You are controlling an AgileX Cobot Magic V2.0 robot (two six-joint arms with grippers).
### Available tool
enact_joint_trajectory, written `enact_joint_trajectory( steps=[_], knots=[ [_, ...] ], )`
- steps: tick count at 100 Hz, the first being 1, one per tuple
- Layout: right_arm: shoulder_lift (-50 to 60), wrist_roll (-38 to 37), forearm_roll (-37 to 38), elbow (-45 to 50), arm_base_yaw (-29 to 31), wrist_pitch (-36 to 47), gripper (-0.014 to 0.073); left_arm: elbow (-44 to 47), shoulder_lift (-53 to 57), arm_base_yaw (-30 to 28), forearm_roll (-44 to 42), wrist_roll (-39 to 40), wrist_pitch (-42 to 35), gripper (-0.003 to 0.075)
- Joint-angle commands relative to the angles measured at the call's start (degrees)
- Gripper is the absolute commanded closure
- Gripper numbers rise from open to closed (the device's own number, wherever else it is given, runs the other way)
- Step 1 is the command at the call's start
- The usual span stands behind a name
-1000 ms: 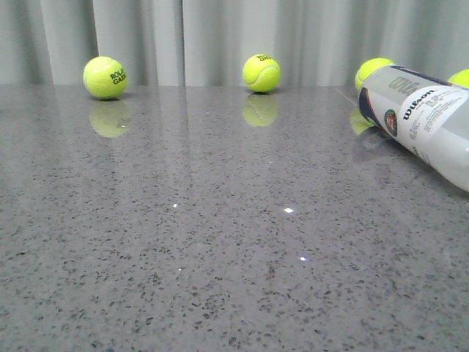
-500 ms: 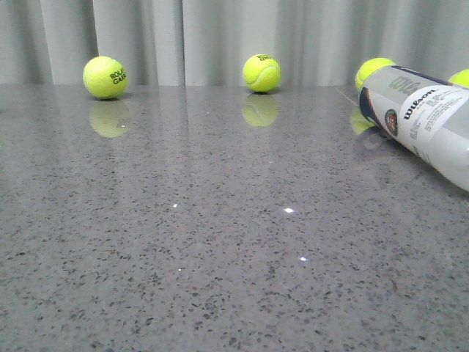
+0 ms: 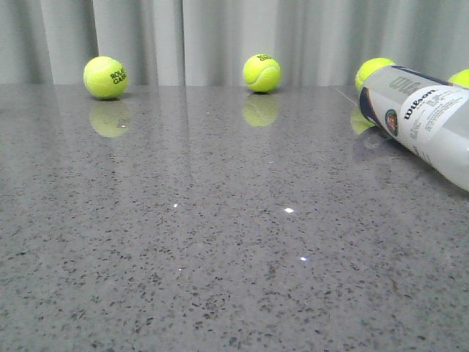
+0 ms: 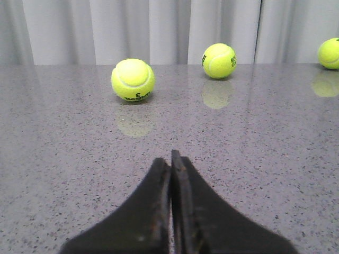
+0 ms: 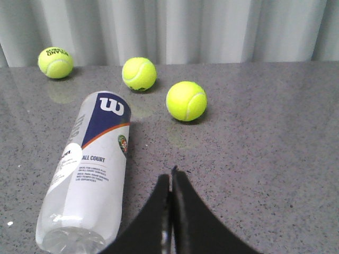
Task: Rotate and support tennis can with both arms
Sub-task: 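Move the right gripper down toward the lying Wilson tennis can, then grasp the can with the right gripper and lift it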
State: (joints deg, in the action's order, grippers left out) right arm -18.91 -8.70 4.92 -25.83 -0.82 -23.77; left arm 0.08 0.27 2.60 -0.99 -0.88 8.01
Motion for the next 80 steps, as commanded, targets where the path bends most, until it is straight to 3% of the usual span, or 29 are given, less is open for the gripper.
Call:
enact_joint_trajectory(
  steps=[1, 12, 31, 38, 80],
  knots=[
    [-6.2, 0.2, 0.0, -4.8, 0.3, 2.3, 0.0642, 2.5, 1.8, 0.1, 0.1, 0.3, -4.5, 0.0739],
    [-12.1, 0.2, 0.0, -9.5, 0.3, -2.5, 0.0533, 2.5, 1.8, 0.1, 0.1, 0.3, -4.5, 0.0739],
    [-22.3, 0.3, 0.0, -18.8, 0.2, -9.9, 0.0055, 2.5, 1.8, 0.1, 0.1, 0.3, -4.5, 0.0739],
    [-25.5, 0.3, 0.0, -22.0, 0.1, -12.2, -0.0065, 2.5, 1.8, 0.1, 0.1, 0.3, -4.5, 0.0739],
    [-45.1, 1.2, -4.9, -37.8, -9.2, -19.0, -0.0038, 2.5, 1.8, 0.1, 0.1, 0.3, -4.5, 0.0739]
  ],
)
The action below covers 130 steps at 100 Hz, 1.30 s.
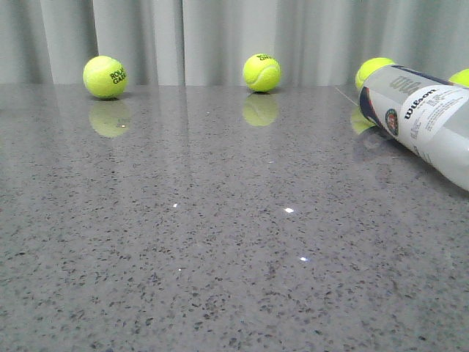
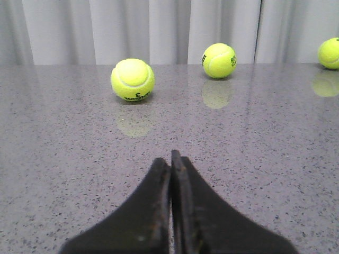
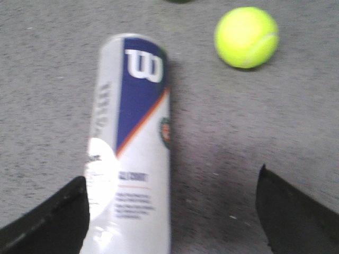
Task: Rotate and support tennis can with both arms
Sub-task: 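Grasp the can with the right gripper and lift it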
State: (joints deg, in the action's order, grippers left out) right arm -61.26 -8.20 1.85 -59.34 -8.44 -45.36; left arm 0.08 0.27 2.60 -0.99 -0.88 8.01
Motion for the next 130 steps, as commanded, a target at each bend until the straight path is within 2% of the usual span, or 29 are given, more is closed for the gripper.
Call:
enact_joint_trajectory(
  steps=[1, 40, 69, 76, 93, 101, 108, 115, 130],
  knots=[
    [-3.4, 0.7, -1.9, -4.5, -1.8, 2.5, -0.0038, 2.5, 1.8, 0.1, 0.1, 0.3, -4.5, 0.0739],
    [-21.2, 0.6, -4.8, -11.0, -3.1, -0.5, -0.0038, 2.5, 1.8, 0.1, 0.1, 0.3, -4.5, 0.0739],
    [-27.3, 0.6, -4.8, -11.1, -3.1, -0.4, -0.0034, 2.5, 1.8, 0.1, 0.1, 0.3, -4.5, 0.0739],
    [-27.5, 0.6, -4.8, -11.1, -3.1, -0.5, 0.0018, 2.5, 1.8, 0.1, 0.1, 0.3, -4.5, 0.0739],
    [-27.5, 0.6, -4.8, -12.5, -3.1, -1.3, 0.0307, 2.5, 1.8, 0.1, 0.1, 0.3, -4.5, 0.0739],
    [-27.5, 0.6, -4.8, -14.7, -3.1, -2.4, 0.0388, 2.5, 1.8, 0.1, 0.1, 0.3, -4.5, 0.0739],
    [-27.5, 1.0, -4.8, -17.5, -3.7, -4.1, 0.0402, 2.5, 1.8, 0.1, 0.1, 0.3, -4.5, 0.0739],
    [-27.5, 5.1, -4.8, -20.4, -4.8, -5.1, 0.0402, 2.5, 1.8, 0.1, 0.1, 0.3, -4.5, 0.0739],
    [-27.5, 22.8, -4.8, -24.8, -9.2, -3.4, 0.0402, 2.5, 1.8, 0.1, 0.1, 0.3, -4.5, 0.0739]
  ],
)
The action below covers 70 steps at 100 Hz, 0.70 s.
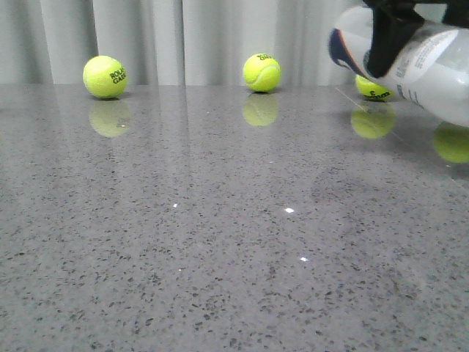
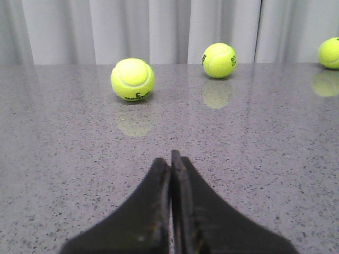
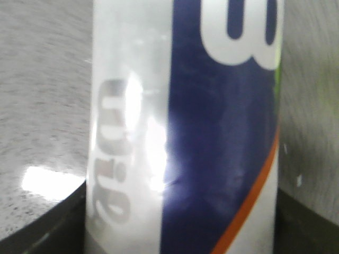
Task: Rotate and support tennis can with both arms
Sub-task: 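Grasp the can with the right gripper and lift it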
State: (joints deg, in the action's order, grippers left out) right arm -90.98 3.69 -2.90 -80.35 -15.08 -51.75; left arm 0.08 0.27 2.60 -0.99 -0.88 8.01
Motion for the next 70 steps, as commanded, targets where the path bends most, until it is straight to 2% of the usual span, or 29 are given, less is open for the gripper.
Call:
enact_joint_trajectory(
  steps=[1, 25, 39, 49, 70],
  knots=[
    [2.2, 11.8, -0.1, -3.9, -3.1, 3.4, 0.0402, 2.5, 1.8, 0.1, 0.1, 0.3, -4.5, 0.0739],
    [0.6, 38.6, -0.1, -4.3, -11.9, 7.7, 0.0402, 2.5, 1.8, 0.1, 0.1, 0.3, -4.5, 0.0739],
    [-2.1, 49.2, -0.1, -4.3, -15.0, 6.3, 0.0402, 2.5, 1.8, 0.1, 0.1, 0.3, -4.5, 0.0739],
    [-4.1, 52.2, -0.1, -4.3, -15.9, 5.6, 0.0402, 2.5, 1.8, 0.1, 0.1, 0.3, -4.5, 0.0739],
    [-7.3, 52.4, -0.1, -4.3, -16.0, 5.6, 0.0402, 2.5, 1.8, 0.1, 0.1, 0.3, -4.5, 0.0739]
  ],
)
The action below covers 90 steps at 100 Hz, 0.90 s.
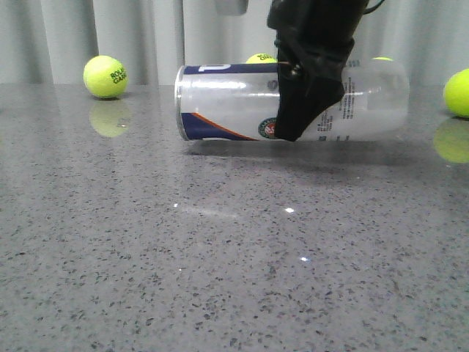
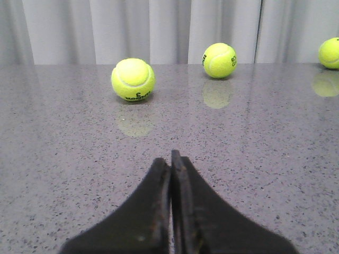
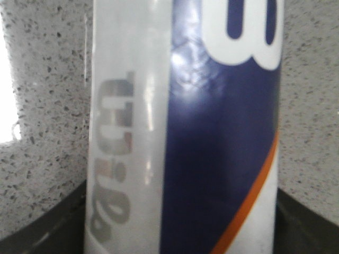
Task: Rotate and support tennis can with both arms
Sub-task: 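Grasp the can with the right gripper and lift it, then set the can down lying sideways in the middle and release it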
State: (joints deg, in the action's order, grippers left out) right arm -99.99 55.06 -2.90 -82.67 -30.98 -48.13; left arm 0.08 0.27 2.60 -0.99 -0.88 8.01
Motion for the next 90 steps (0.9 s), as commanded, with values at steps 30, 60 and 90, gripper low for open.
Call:
enact_joint_trajectory(
  steps=[30, 60, 90],
  knots=[
    [0.9, 1.0, 0.6, -2.0, -0.1, 2.3, 0.0172, 2.5, 1.8, 0.1, 0.1, 0.3, -4.5, 0.0739],
    [1.0, 1.0, 0.7, -2.0, -0.1, 2.4, -0.0038, 2.5, 1.8, 0.1, 0.1, 0.3, -4.5, 0.0739],
    [4.5, 1.0, 0.7, -2.1, -0.1, 1.2, -0.0038, 2.5, 1.8, 0.1, 0.1, 0.3, -4.5, 0.0739]
  ],
)
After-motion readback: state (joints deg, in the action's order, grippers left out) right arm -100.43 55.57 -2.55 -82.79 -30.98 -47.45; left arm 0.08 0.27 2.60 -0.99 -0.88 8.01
